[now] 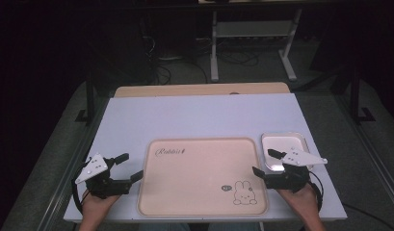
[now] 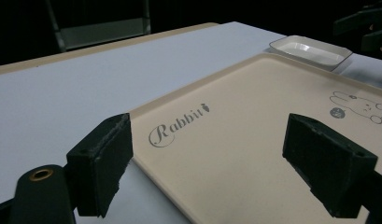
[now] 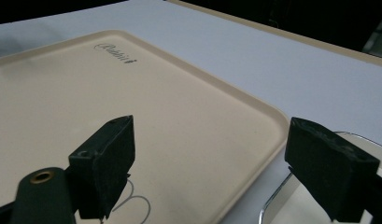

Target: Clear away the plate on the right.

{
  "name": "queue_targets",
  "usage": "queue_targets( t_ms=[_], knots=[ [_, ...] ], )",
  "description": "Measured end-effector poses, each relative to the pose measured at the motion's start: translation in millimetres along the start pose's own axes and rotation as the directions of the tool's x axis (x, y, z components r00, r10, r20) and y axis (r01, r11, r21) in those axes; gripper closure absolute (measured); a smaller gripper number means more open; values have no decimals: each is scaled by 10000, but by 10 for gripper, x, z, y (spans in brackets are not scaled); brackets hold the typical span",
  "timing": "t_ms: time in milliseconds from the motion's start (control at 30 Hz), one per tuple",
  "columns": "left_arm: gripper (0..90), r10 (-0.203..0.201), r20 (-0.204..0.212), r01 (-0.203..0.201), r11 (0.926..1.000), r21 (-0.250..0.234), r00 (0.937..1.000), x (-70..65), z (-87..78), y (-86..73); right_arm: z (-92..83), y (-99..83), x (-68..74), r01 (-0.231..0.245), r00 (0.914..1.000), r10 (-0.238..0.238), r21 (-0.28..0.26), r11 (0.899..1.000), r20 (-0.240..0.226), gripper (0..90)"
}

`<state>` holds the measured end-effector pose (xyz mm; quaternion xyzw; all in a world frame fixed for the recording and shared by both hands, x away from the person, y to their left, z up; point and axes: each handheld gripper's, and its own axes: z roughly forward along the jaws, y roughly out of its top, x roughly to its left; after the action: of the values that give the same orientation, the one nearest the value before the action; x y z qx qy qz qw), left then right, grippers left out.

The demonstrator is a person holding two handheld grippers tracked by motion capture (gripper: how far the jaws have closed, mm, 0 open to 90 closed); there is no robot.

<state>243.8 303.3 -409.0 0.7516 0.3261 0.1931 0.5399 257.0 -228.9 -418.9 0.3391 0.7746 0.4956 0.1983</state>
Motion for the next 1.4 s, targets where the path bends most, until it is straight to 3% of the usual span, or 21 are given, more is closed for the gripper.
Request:
queue_targets(
  t_ms=[633, 1400],
  knots=[
    [158, -13, 29, 13, 10000, -1, 10000, 3, -12, -8, -68, -46, 7, -272, 9992, 276, 161, 9995, -272, 154],
    [158, 8, 29, -8, 10000, -1, 10000, 6, -13, -11, -320, -81, -166, -940, 9929, 997, 850, 9919, -650, 167]
  ],
)
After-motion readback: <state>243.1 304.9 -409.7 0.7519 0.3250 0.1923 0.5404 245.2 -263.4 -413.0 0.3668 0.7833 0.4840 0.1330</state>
